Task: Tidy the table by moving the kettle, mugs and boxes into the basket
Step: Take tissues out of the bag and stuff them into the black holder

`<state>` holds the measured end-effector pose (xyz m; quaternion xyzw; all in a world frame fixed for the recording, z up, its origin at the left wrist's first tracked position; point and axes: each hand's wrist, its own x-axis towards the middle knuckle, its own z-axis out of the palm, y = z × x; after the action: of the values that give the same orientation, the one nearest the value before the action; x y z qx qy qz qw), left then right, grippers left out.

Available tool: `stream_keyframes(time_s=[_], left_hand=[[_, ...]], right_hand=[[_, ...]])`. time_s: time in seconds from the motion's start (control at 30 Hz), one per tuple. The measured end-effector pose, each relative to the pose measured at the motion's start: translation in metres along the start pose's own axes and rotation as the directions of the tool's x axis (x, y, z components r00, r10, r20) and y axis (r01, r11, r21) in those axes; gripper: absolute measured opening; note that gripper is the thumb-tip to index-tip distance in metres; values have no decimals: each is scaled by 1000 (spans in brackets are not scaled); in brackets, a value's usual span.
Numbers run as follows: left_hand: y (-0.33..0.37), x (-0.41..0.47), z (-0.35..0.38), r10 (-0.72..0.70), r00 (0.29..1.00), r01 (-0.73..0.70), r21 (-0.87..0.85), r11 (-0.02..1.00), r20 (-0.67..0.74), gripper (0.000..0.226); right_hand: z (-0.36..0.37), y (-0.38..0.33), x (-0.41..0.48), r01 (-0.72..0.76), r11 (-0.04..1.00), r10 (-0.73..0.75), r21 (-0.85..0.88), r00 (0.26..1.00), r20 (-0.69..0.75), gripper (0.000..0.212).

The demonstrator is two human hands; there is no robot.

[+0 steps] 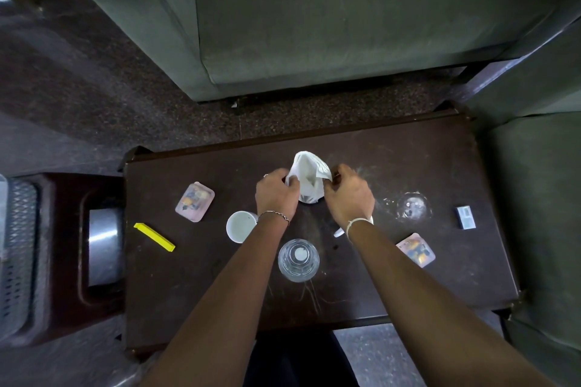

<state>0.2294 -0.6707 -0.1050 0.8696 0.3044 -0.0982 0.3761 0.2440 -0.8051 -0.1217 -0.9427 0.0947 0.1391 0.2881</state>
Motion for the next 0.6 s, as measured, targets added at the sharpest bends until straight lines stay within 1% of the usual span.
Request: stream_keyframes(time_s=[0.1, 0.17, 0.27, 0.37, 0.43, 0.53, 0.6], left_hand=[[-4, 4, 1, -4, 998, 2, 33, 999, 62, 21], [-5, 6, 1, -7, 997, 4, 35, 999, 76, 20], [-5, 5, -1, -14, 999, 14, -6, 1000, 42, 24], [-6, 3, -4, 12, 1000, -10, -46, 999, 23, 24], [-9, 5, -4, 39, 998, -39, -11, 999, 43, 22], [-11, 10, -4, 40, 995, -42, 16, 999, 90, 23], [-12, 12, -3, 28, 994, -29, 1, 1000, 108, 30]], right_hand=[[3, 3, 3, -14, 1000, 14, -4, 999, 46, 14], [5, 5, 4, -30, 1000, 30, 3, 997, 67, 16], [5, 5, 4, -26, 999, 26, 32, 1000, 8, 22], [5, 4, 2, -19, 997, 22, 74, 999, -37, 18], [7, 4, 2, -24, 998, 25, 56, 999, -23, 14], [10, 7, 3, -45, 998, 45, 46, 999, 7, 13], [11, 9, 4, -46, 996, 44, 71, 999, 21, 17]])
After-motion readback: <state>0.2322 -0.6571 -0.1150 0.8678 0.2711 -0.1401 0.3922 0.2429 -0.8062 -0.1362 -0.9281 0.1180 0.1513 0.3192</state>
